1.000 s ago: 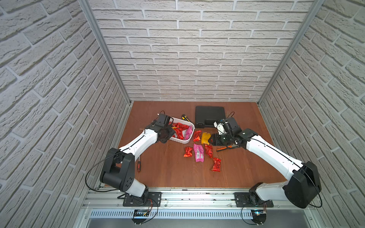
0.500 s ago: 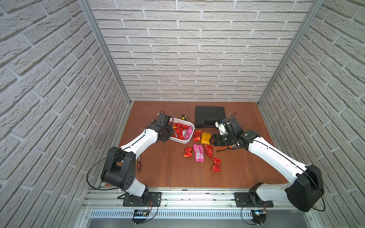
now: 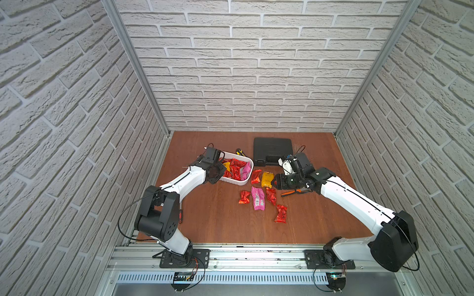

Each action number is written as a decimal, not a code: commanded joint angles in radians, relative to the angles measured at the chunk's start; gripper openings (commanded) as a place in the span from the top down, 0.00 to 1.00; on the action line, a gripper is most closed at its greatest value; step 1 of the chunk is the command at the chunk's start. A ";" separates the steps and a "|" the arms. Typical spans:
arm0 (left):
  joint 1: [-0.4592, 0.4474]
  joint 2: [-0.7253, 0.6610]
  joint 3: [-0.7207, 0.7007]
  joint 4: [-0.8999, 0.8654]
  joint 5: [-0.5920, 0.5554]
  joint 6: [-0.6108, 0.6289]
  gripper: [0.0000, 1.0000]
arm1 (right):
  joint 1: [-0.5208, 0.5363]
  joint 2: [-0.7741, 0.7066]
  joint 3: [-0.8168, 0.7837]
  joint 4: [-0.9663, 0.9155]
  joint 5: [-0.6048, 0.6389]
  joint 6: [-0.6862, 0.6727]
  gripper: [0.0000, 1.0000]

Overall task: Take the tea bags out of the storage box
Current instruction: Pick up the tea bag from the storage box.

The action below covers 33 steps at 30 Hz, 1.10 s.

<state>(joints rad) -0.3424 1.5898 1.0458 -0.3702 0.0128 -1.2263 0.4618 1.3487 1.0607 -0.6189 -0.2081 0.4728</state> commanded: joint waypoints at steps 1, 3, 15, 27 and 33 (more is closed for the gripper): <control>0.005 0.004 0.005 0.028 -0.011 0.013 1.00 | -0.005 -0.015 0.025 0.008 -0.014 -0.019 0.46; 0.002 -0.011 0.011 0.013 -0.030 0.018 1.00 | -0.005 -0.026 0.022 0.005 -0.011 -0.020 0.46; -0.014 -0.134 -0.015 0.020 -0.096 0.076 1.00 | -0.003 -0.010 0.043 0.105 -0.117 -0.046 0.47; -0.016 -0.195 -0.055 0.027 -0.086 -0.048 1.00 | 0.190 0.295 0.023 0.971 -0.119 -0.331 0.45; -0.020 -0.224 -0.047 0.042 -0.108 -0.140 1.00 | 0.267 0.486 0.104 1.127 -0.103 -0.406 0.40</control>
<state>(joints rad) -0.3550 1.3994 1.0039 -0.3656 -0.0715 -1.3060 0.7029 1.8114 1.1381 0.3038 -0.3256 0.1501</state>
